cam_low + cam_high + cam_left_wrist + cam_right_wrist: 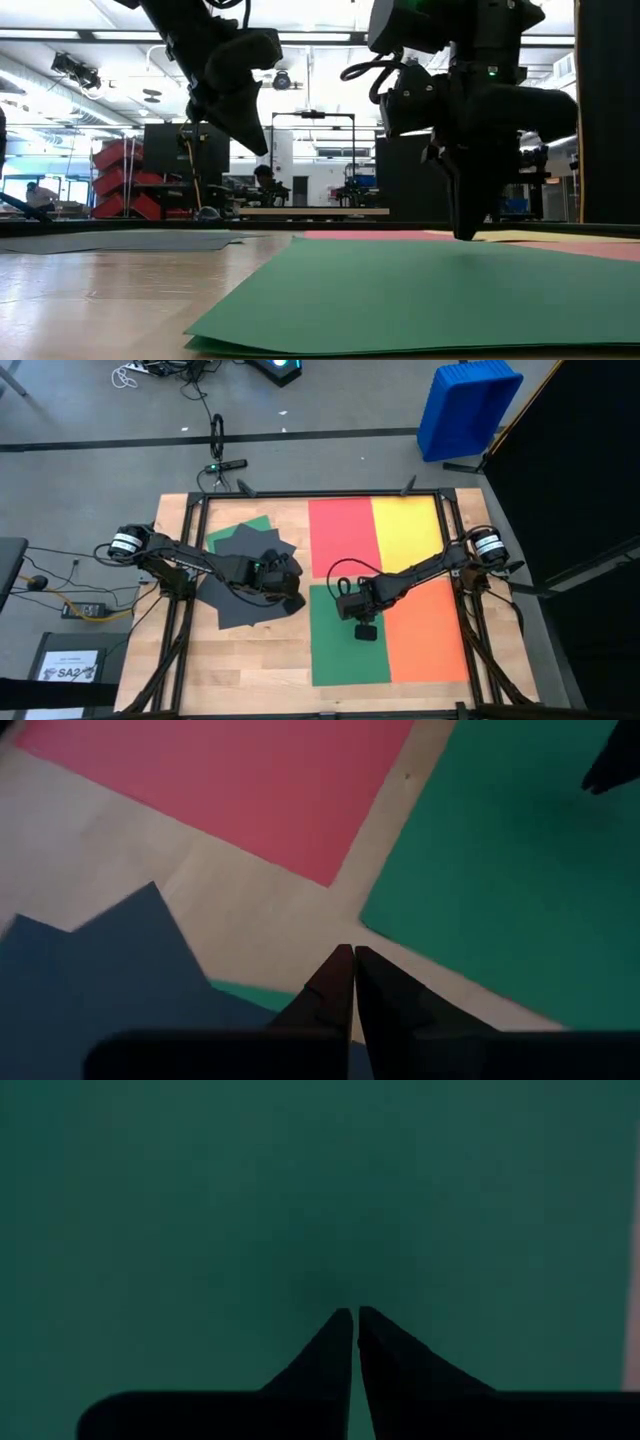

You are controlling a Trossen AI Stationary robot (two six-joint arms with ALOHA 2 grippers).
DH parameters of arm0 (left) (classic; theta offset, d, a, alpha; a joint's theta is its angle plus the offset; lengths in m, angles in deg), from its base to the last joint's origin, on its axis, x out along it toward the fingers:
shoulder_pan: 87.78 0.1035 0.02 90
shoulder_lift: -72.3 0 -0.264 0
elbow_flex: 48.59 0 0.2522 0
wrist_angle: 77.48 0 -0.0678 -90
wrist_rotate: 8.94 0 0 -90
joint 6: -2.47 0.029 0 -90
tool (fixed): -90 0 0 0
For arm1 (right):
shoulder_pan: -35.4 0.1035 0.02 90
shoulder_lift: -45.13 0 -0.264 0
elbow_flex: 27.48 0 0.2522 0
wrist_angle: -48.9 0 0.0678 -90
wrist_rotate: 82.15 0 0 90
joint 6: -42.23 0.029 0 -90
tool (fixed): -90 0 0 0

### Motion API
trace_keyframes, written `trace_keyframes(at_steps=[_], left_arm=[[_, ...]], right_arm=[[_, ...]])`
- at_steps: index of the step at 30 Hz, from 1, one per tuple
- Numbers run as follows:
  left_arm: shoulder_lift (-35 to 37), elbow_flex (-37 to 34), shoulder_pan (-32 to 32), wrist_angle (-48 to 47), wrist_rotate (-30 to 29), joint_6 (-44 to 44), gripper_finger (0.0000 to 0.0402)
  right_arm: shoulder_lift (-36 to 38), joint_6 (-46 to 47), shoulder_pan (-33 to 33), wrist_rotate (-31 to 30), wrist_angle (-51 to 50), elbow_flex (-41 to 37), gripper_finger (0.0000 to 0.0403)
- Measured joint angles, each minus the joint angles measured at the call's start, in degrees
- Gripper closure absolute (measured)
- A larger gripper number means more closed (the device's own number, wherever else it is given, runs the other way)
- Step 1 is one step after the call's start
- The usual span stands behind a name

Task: Organize paper
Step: Stack the green colored paper on top of the green colored papers

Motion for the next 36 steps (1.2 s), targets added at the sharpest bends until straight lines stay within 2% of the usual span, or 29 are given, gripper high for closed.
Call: trace_keyframes(at_steps=[3, 10, 14, 17, 20, 24, 26, 31, 36], left_arm=[[0.0, 0.0, 0.8, -0.9, -1.2, 3.2, 0.0402], [0.0, 0.0, 8.4, -5.3, 1.9, 8.6, 0.0402], [0.7, 0.0, 12.4, -5.6, 4.6, 11.6, 0.0402], [3.0, -0.4, 14.2, -4.9, 4.8, 13.6, 0.0402], [7.9, -4.9, 16.5, -1.2, 5.8, 13.3, 0.0402], [16.6, -15.5, 18.1, 9.2, 10.8, 6.4, 0.0402], [19.8, -19.7, 17.4, 10.3, 11.4, 2.1, 0.0402], [22.6, -22.9, 13.1, -1.1, 8.5, -7.5, 0.0402], [22.2, -22.9, 11.4, -8.7, 7.5, -12.3, 0.0402]], right_arm=[[0.6, -2.1, -1.1, -0.2, 1.5, 0.0, 0.0403], [5.3, -7.7, -4.6, -0.2, 7.1, 0.1, 0.0403], [6.9, -10.4, -7.1, 0.7, 14.0, 0.2, 0.0403], [7.0, -12.3, -8.9, 3.5, 18.2, 0.2, 0.0403], [7.0, -13.6, -10.8, 4.9, 21.7, 0.2, 0.0403], [7.0, -13.8, -13.5, 6.6, 27.5, 0.1, 0.0403], [6.7, -13.9, -14.7, 8.2, 30.6, 0.1, 0.0403], [5.0, -14.7, -17.3, 12.4, 35.7, 0.8, 0.0403], [-2.3, -17.1, -18.6, 16.6, 35.8, 6.8, 0.0403]])
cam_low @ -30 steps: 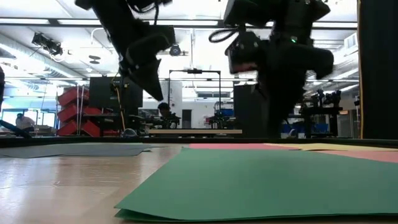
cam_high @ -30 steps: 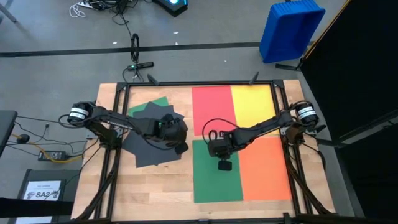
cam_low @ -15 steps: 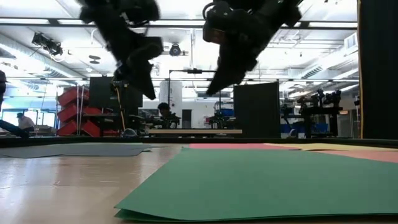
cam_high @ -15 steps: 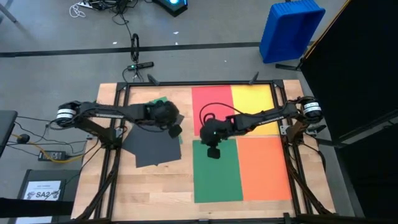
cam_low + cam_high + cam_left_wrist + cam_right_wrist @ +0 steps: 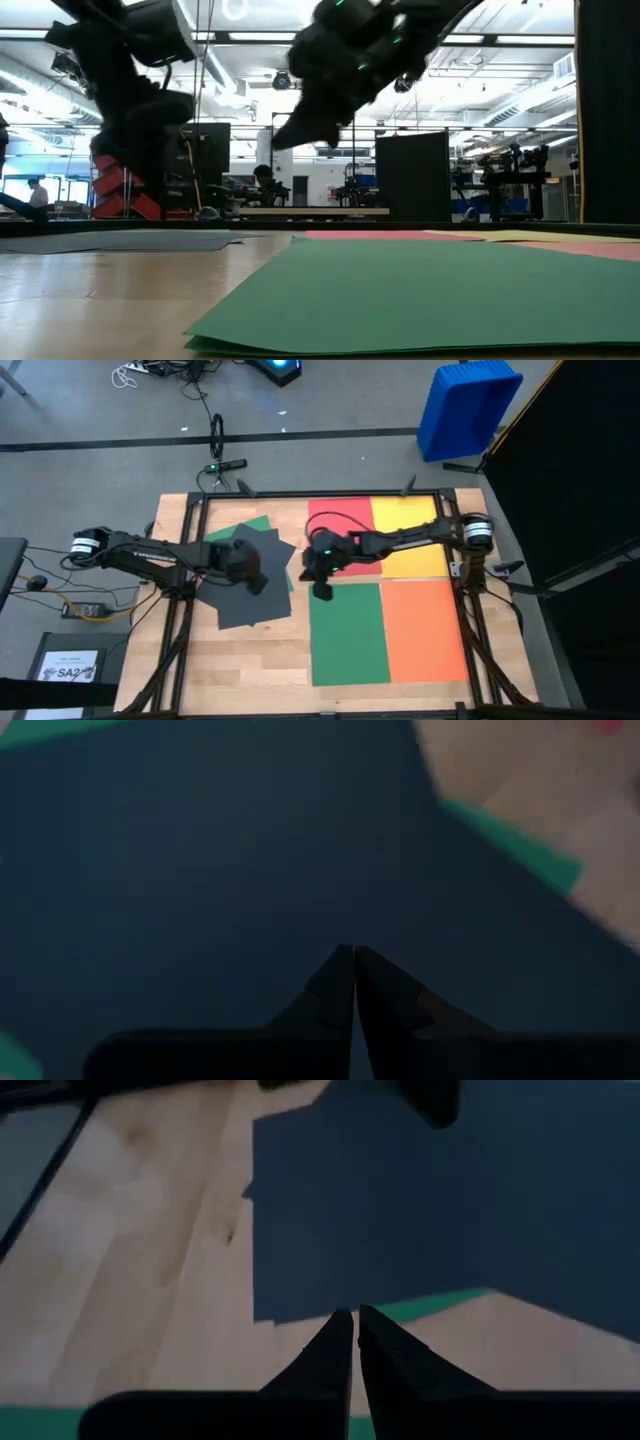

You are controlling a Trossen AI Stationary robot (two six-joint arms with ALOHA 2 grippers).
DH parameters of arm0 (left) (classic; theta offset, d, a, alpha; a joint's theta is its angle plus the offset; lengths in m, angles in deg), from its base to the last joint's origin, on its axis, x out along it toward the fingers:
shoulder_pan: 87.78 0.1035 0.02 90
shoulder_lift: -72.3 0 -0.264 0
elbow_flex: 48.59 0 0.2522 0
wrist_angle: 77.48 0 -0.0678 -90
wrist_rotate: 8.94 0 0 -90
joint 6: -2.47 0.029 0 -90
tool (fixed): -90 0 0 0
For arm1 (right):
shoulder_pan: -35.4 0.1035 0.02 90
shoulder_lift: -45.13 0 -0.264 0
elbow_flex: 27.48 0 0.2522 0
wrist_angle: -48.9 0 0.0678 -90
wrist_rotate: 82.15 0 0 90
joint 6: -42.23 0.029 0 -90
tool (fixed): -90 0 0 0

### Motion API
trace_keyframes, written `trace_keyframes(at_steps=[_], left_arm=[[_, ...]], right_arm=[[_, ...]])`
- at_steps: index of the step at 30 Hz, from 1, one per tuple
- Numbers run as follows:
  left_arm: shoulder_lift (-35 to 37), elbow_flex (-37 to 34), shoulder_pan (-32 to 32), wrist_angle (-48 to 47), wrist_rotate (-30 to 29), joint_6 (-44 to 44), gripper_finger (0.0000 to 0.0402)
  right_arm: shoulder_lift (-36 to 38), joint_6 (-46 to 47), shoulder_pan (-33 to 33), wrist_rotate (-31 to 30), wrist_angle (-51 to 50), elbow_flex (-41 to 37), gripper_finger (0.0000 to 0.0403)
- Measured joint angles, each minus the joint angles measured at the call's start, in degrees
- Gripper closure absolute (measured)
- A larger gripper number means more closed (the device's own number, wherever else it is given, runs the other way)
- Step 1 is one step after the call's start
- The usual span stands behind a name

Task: Organize paper
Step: Stack the green colored paper on top of the green colored papers

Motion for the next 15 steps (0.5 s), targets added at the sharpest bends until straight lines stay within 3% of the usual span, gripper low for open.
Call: trace_keyframes(at_steps=[8, 15], left_arm=[[-2.0, -0.4, -1.5, -2.5, 3.8, -4.0, 0.0402], [-8.1, -0.4, -5.0, 1.0, 6.8, -5.7, 0.0402]], right_arm=[[-12.9, -3.0, -0.6, 0.2, -10.8, 13.8, 0.0403], [-14.9, -5.0, -2.4, -3.8, -15.9, 19.8, 0.0403]])
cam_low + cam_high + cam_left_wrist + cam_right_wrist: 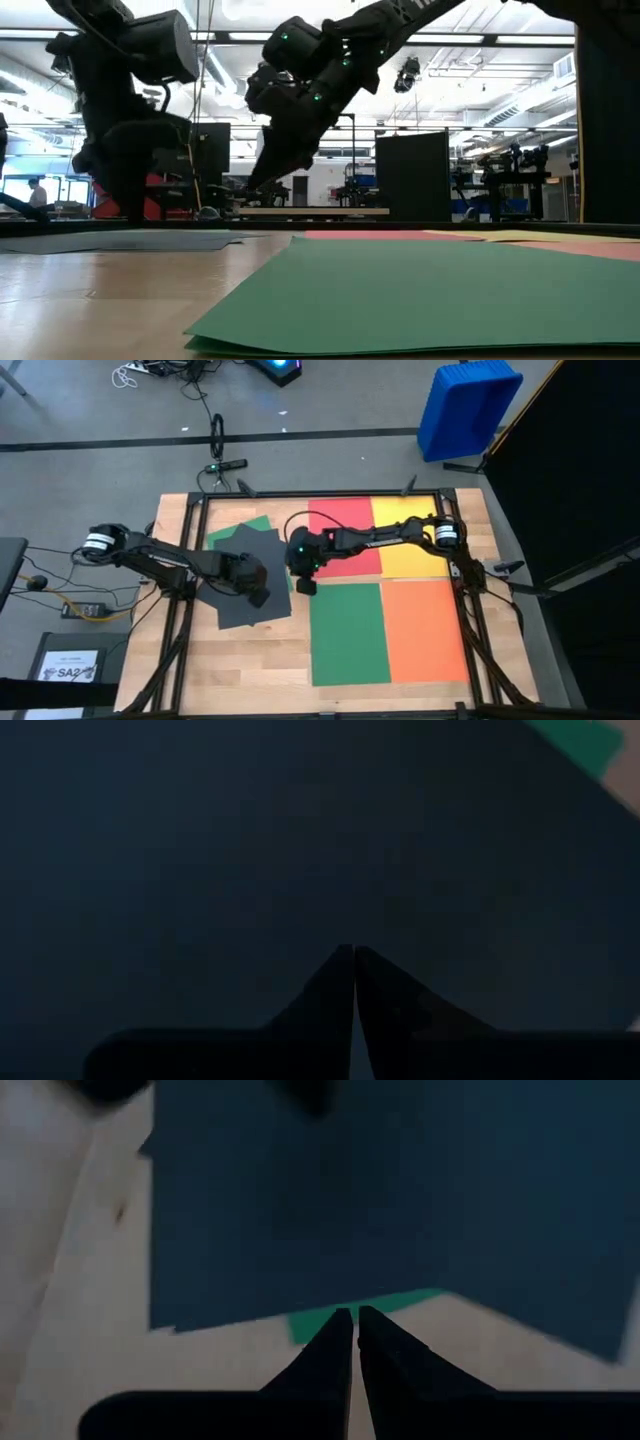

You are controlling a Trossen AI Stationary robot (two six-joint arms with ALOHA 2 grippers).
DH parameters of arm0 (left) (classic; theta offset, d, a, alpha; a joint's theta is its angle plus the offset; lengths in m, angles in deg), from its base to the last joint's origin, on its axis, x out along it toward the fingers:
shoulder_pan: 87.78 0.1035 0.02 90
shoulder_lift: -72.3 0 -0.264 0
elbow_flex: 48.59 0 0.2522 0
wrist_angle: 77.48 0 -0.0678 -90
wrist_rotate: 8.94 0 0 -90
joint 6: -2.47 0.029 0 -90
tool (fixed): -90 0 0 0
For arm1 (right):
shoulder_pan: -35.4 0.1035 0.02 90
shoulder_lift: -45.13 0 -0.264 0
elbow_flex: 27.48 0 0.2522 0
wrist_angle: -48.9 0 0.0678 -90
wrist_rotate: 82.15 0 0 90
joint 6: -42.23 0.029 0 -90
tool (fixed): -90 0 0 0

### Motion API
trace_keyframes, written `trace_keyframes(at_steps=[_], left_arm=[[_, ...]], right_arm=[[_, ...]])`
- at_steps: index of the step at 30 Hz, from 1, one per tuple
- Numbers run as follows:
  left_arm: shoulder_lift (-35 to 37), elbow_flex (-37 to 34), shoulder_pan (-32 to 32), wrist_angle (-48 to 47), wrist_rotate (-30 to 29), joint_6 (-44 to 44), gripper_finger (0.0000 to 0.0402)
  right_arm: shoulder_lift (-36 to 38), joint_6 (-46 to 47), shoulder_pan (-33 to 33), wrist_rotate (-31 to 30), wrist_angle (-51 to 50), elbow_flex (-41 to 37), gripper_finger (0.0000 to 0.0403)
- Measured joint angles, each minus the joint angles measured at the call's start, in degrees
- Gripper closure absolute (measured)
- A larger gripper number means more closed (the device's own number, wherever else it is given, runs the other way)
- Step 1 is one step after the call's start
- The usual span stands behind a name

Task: Organize paper
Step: Stack the green colored paper on top of the green colored papers

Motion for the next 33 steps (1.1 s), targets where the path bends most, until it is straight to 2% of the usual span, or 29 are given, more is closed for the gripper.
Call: trace_keyframes(at_steps=[8, 12, 17, 21, 24, 30, 33], left_arm=[[-6.8, 0.1, -6.4, 5.1, 8.7, -4.8, 0.0402], [-7.7, 0.2, -11.8, 9.9, 13.7, -11.2, 0.0402], [-8.0, 0.0, -18.8, 17.2, 15.2, -23.0, 0.0402], [-7.9, 0.1, -23.7, 23.8, 11.7, -30.6, 0.0402], [-7.9, 2.9, -27.1, 22.7, 5.8, -32.9, 0.0402], [-7.8, 11.8, -28.2, -0.4, -7.5, -32.7, 0.0402], [-7.8, 12.3, -24.9, -10.9, -9.7, -29.4, 0.0402]], right_arm=[[1.9, -0.3, -3.2, -0.2, -3.7, 1.6, 0.0403], [2.3, -0.7, -4.1, -0.2, -4.8, 1.6, 0.0403], [2.5, -2.0, -4.4, -0.2, -4.9, 1.6, 0.0403], [2.5, -3.6, -4.4, 1.1, -4.9, 1.6, 0.0403], [2.5, -3.7, -4.4, 3.9, -4.9, 1.6, 0.0403], [2.5, -3.7, -4.2, 5.5, -4.5, 1.6, 0.039], [2.5, -3.6, -3.6, 5.5, -4.4, 1.6, 0.0372]])
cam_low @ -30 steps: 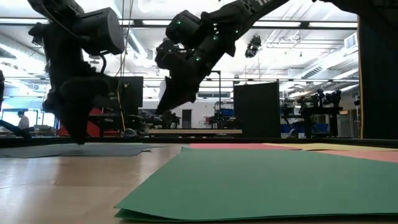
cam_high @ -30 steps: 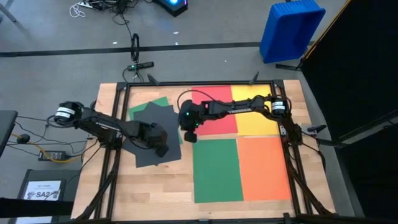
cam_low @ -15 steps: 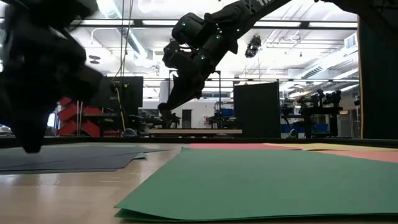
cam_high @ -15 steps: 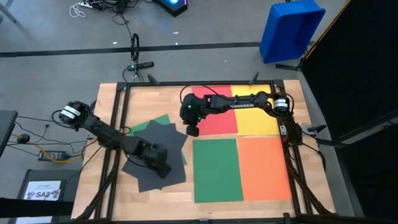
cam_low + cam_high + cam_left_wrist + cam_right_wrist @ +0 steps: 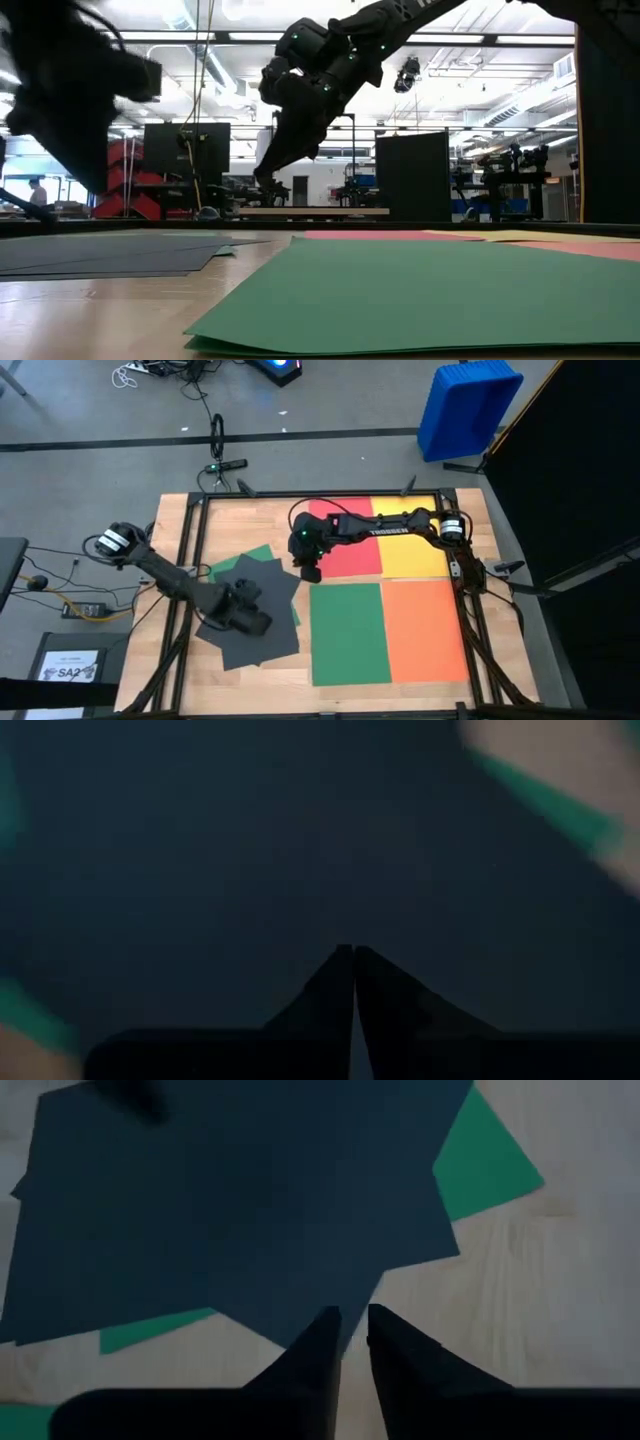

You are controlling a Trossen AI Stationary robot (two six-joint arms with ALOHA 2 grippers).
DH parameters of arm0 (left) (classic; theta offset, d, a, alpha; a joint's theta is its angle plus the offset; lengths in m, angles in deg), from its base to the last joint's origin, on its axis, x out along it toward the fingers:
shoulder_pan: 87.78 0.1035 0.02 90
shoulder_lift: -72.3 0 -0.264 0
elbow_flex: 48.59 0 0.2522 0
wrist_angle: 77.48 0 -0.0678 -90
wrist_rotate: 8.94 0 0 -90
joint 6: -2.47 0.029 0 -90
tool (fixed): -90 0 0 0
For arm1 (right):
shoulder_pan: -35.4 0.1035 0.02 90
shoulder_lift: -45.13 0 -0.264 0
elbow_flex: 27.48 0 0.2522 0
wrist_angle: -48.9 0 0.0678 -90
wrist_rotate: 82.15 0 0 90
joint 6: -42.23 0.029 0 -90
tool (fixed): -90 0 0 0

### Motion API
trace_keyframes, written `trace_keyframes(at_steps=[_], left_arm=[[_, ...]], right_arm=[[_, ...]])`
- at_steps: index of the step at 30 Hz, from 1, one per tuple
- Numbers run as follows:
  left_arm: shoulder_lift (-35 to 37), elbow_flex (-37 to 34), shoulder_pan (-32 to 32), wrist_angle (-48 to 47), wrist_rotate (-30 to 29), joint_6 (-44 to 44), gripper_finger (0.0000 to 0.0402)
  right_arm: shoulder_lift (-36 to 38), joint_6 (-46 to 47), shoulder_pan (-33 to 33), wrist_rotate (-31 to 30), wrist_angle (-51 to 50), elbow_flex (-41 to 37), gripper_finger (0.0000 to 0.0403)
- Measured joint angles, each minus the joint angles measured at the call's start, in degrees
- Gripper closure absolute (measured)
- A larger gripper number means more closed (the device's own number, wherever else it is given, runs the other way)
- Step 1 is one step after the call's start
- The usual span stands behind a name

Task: Organize paper
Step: Stack the green colored paper on top of the green colored papers

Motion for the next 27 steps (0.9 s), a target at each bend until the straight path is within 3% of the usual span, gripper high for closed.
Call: trace_keyframes(at_steps=[3, 6, 10, 19, 24, 27], left_arm=[[0.0, -2.2, 5.7, -2.5, -0.3, 6.8, 0.0402], [0.0, -5.1, 10.8, 4.3, 1.9, 15.8, 0.0402], [-0.5, -9.1, 13.4, 13.3, 9.3, 22.3, 0.0402], [-2.2, -10.4, 5.3, 21.8, 21.8, 20.4, 0.0402], [-2.3, -6.8, 1.8, 20.6, 21.9, 18.5, 0.0402], [-2.0, -3.0, 1.6, 16.7, 18.4, 18.7, 0.0402]], right_arm=[[0.0, 0.0, 1.2, 0.1, 0.0, 0.0, 0.035], [0.0, 0.0, 2.2, -0.1, 0.0, 0.0, 0.0328], [0.1, -0.1, 2.8, -2.9, -0.2, 0.0, 0.0302], [0.2, 0.0, 1.8, -3.3, -0.2, 0.0, 0.0261], [0.2, 0.0, 2.0, -3.3, 1.2, 0.0, 0.0242], [-0.2, 0.0, 2.9, -3.4, 4.9, 0.0, 0.0231]])
